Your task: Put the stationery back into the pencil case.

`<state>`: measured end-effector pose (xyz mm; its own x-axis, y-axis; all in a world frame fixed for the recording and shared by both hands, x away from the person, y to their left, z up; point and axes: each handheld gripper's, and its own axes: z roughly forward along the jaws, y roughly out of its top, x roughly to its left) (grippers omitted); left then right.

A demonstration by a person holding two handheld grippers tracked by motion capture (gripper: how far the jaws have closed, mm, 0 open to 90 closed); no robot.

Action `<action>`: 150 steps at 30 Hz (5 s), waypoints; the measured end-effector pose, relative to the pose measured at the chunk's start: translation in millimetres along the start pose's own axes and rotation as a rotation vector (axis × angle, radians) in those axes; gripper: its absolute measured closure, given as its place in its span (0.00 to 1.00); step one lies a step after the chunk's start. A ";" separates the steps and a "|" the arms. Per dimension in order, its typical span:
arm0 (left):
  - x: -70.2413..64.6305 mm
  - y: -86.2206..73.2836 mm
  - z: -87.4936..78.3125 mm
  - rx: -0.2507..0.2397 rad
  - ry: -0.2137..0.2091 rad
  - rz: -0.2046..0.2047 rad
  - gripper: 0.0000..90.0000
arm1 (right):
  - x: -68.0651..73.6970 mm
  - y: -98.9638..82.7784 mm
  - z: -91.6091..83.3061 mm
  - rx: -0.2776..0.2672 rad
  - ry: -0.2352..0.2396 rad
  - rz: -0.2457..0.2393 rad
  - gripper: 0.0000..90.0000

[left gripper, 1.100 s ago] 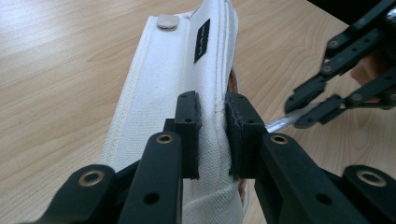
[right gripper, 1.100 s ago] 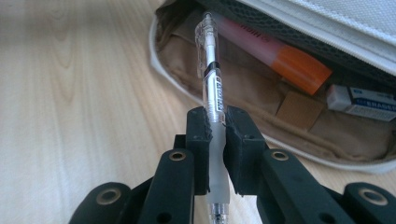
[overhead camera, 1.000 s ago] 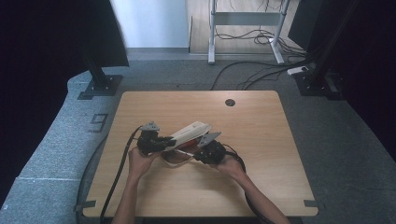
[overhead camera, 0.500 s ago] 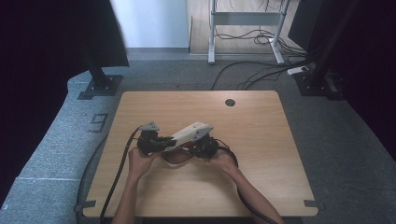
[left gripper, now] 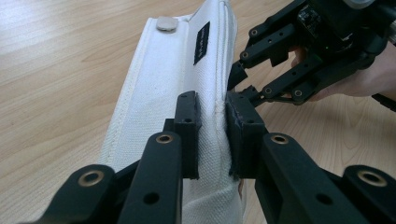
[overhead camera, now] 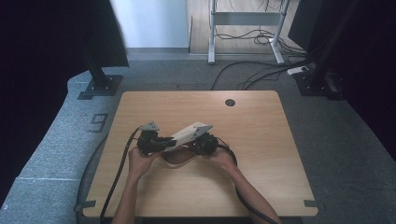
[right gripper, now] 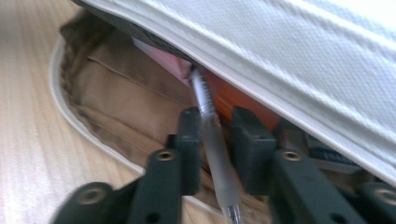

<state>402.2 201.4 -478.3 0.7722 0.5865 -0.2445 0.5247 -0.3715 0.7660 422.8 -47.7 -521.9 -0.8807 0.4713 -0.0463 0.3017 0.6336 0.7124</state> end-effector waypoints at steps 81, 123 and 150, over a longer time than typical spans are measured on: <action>-13.8 -28.1 23.7 0.096 -0.041 -0.003 0.69 | -34.4 -52.2 -49.1 -0.032 -0.091 0.143 0.67; -50.0 -24.6 -18.4 0.052 0.099 0.160 0.05 | -10.4 -67.6 -108.4 -0.066 -0.115 0.144 0.02; -36.6 -58.1 -34.3 0.049 0.172 0.135 0.00 | -16.4 -138.9 -162.1 -0.087 -0.247 0.263 0.00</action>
<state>331.2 226.3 -493.5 0.7661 0.6418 -0.0331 0.4406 -0.4870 0.7541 336.2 -242.9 -506.6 -0.6593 0.7517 -0.0140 0.4643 0.4217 0.7788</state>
